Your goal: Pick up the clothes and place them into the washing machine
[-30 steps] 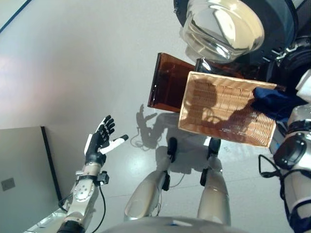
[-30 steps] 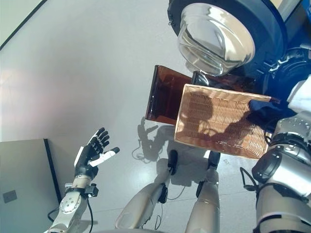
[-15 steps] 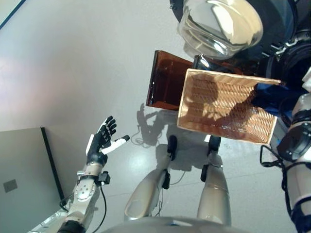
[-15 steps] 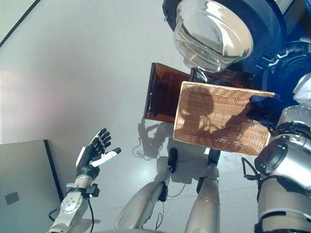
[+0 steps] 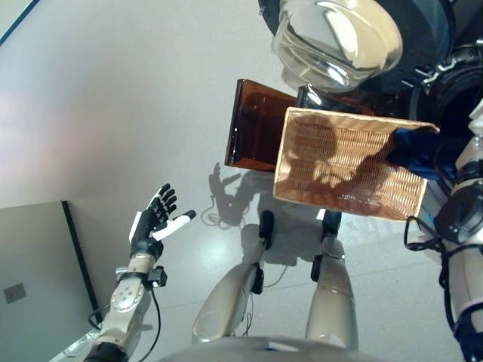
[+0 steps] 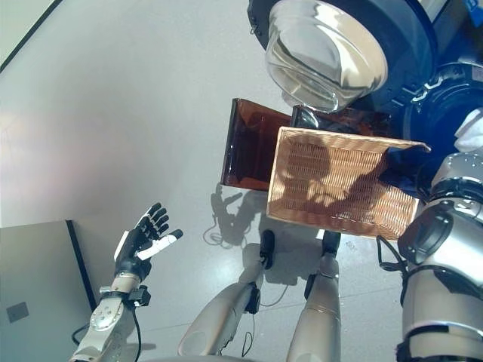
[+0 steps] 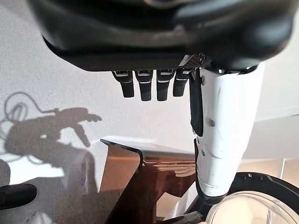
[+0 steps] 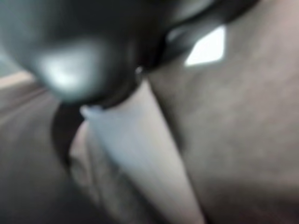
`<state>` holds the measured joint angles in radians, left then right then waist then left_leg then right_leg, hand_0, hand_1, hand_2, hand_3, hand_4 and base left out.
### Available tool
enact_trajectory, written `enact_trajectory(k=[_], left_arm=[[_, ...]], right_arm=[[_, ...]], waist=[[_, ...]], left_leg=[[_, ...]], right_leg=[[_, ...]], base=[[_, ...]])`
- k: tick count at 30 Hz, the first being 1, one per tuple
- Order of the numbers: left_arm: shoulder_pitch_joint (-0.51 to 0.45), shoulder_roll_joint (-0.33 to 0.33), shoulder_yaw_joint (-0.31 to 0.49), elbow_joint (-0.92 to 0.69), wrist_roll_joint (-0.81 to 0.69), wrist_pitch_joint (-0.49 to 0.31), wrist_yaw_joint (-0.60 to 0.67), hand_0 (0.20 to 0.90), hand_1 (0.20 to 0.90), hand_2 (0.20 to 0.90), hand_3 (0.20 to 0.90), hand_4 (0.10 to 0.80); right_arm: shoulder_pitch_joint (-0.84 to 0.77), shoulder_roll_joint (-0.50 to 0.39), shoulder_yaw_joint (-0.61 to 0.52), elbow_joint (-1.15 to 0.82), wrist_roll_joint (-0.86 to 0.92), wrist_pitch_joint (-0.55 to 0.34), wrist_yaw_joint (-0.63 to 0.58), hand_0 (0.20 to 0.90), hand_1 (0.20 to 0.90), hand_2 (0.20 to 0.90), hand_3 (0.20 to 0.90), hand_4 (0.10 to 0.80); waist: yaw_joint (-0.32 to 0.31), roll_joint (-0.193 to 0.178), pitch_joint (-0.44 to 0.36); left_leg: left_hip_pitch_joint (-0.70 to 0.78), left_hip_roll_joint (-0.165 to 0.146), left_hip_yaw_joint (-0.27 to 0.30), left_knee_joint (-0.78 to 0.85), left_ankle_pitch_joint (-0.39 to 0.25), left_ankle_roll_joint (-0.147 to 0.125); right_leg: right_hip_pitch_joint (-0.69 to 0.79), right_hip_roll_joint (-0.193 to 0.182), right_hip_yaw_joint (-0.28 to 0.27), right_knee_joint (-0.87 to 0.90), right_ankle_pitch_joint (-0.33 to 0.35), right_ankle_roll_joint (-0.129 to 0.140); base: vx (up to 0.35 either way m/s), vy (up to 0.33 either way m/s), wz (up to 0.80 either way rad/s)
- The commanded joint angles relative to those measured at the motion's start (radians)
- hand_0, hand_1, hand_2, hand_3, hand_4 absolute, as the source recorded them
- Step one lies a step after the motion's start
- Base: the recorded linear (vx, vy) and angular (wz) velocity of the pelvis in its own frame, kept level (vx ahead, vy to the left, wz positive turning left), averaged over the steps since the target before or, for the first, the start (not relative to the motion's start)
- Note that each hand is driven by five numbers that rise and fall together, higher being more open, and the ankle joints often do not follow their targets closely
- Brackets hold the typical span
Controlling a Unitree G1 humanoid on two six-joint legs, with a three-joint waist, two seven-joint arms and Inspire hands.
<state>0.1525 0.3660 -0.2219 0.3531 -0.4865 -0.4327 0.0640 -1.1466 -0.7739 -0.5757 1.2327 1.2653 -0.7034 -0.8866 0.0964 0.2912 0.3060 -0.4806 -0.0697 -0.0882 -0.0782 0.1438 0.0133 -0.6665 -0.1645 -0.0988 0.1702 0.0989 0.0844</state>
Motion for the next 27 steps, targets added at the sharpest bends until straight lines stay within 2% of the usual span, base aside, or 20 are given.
enact_trajectory(k=[1,5,13,18,20,22,23,27], left_arm=[[0.069,0.021,0.012,-0.044,-0.036,-0.057,0.019,0.900,0.900,0.900,0.900,0.800],[0.064,0.013,0.024,-0.022,-0.020,-0.072,0.024,0.900,0.900,0.900,0.900,0.800],[0.061,-0.009,0.051,0.001,-0.018,-0.087,0.017,0.900,0.900,0.900,0.900,0.800],[0.049,-0.007,0.065,0.010,-0.007,-0.111,0.012,0.900,0.900,0.900,0.900,0.800],[0.042,-0.007,0.080,0.015,0.012,-0.129,0.008,0.900,0.900,0.900,0.900,0.800],[0.042,-0.007,0.079,0.016,0.012,-0.130,0.008,0.900,0.900,0.900,0.900,0.800],[0.041,-0.003,0.091,0.008,0.035,-0.143,0.003,0.900,0.900,0.900,0.900,0.800],[0.041,-0.002,0.099,-0.002,0.060,-0.150,0.003,0.900,0.900,0.900,0.900,0.800]], right_arm=[[0.118,-0.178,0.136,-0.087,-0.089,-0.153,0.032,0.900,0.900,0.900,0.900,0.800],[0.122,-0.185,0.216,-0.056,-0.164,-0.048,0.089,0.900,0.900,0.900,0.900,0.800],[0.163,-0.128,0.222,-0.127,-0.185,-0.058,0.172,0.900,0.900,0.900,0.900,0.800],[0.210,-0.134,0.265,-0.159,-0.344,0.026,0.164,0.900,0.900,0.900,0.900,0.800],[0.267,-0.153,0.323,-0.153,-0.470,0.105,0.182,0.900,0.900,0.900,0.900,0.800],[0.270,-0.152,0.321,-0.156,-0.473,0.106,0.180,0.900,0.900,0.900,0.900,0.800],[0.335,-0.170,0.377,-0.146,-0.627,0.185,0.185,0.900,0.900,0.900,0.900,0.800],[0.402,-0.164,0.421,-0.156,-0.777,0.247,0.184,0.900,0.900,0.900,0.900,0.800]], waist=[[-0.036,0.011,-0.092],[-0.034,0.007,-0.084],[-0.031,0.017,-0.085],[-0.028,0.014,-0.088],[-0.029,0.006,-0.081],[-0.029,0.006,-0.083],[-0.029,-0.004,-0.080],[-0.029,-0.016,-0.083]], left_leg=[[0.016,0.011,0.023,-0.009,-0.081,-0.089],[0.024,0.013,0.031,-0.009,-0.083,-0.088],[0.034,0.011,0.033,-0.009,-0.087,-0.084],[0.043,0.010,0.033,-0.009,-0.090,-0.080],[0.054,0.011,0.035,-0.009,-0.091,-0.079],[0.052,0.011,0.035,-0.009,-0.089,-0.079],[0.065,0.010,0.035,-0.009,-0.094,-0.078],[0.072,0.011,0.033,-0.009,-0.094,-0.076]], right_leg=[[0.029,0.041,0.018,0.000,-0.079,-0.018],[0.031,0.042,0.024,0.001,-0.077,-0.018],[0.040,0.040,0.027,0.001,-0.076,-0.014],[0.051,0.033,0.025,-0.002,-0.073,-0.011],[0.058,0.030,0.022,0.002,-0.073,-0.009],[0.058,0.030,0.022,0.001,-0.071,-0.009],[0.069,0.029,0.019,0.006,-0.077,-0.007],[0.085,0.028,0.015,-0.004,-0.075,-0.006]], base=[[-0.003,0.006,-0.03],[0.003,0.018,-0.08],[0.001,0.002,-0.01],[0.000,0.000,0.00],[0.000,0.000,0.00],[-0.001,-0.001,0.02],[-0.016,-0.001,0.05],[-0.003,-0.003,0.05]])
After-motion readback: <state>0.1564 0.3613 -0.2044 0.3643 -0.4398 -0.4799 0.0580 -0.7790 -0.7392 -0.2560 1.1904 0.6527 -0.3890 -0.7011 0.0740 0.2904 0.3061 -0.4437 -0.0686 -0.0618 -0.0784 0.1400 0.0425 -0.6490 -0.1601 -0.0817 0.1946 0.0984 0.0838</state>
